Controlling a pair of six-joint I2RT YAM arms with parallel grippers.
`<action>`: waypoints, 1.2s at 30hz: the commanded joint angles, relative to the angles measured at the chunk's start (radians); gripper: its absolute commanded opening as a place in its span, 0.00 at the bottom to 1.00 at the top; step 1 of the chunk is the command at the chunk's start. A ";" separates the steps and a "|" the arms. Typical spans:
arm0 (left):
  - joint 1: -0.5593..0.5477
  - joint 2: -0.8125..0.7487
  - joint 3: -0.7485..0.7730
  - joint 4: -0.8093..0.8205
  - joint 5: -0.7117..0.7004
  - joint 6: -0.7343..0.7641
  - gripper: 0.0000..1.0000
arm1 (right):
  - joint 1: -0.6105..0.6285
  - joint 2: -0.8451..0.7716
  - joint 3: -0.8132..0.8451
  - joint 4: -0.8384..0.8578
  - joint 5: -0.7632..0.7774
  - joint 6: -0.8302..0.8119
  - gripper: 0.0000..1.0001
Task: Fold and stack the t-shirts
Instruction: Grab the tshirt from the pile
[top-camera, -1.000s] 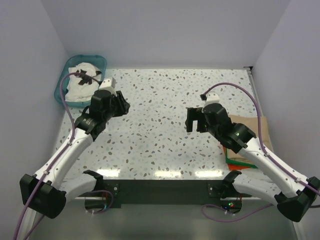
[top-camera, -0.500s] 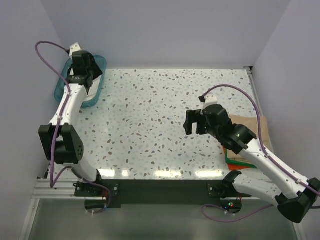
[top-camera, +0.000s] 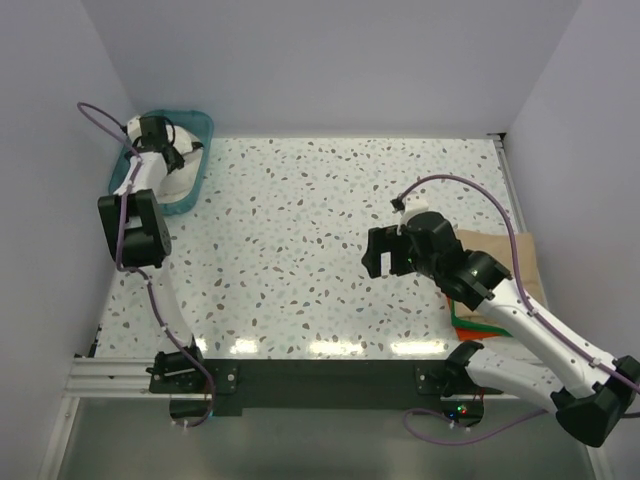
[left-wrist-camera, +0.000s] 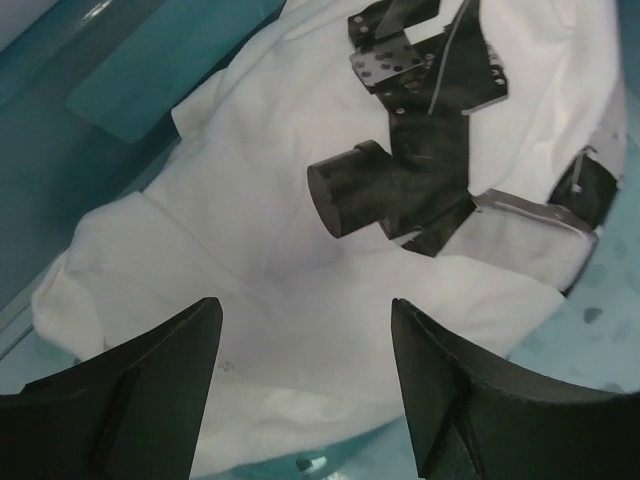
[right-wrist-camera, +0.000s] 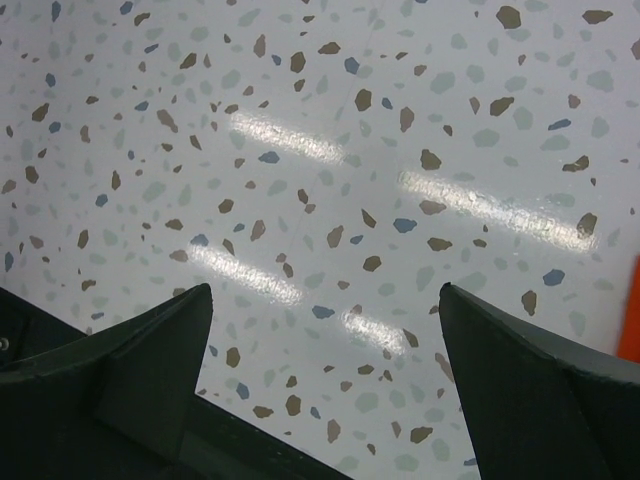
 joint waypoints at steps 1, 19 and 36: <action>0.028 0.077 0.130 -0.029 -0.050 0.021 0.74 | 0.001 0.012 -0.020 0.039 -0.048 -0.024 0.99; 0.045 0.195 0.138 -0.029 0.059 0.007 0.01 | 0.001 0.019 -0.049 0.054 -0.085 -0.015 0.99; 0.035 -0.184 0.283 0.092 0.306 0.033 0.00 | 0.001 0.038 -0.037 0.077 -0.095 -0.012 0.99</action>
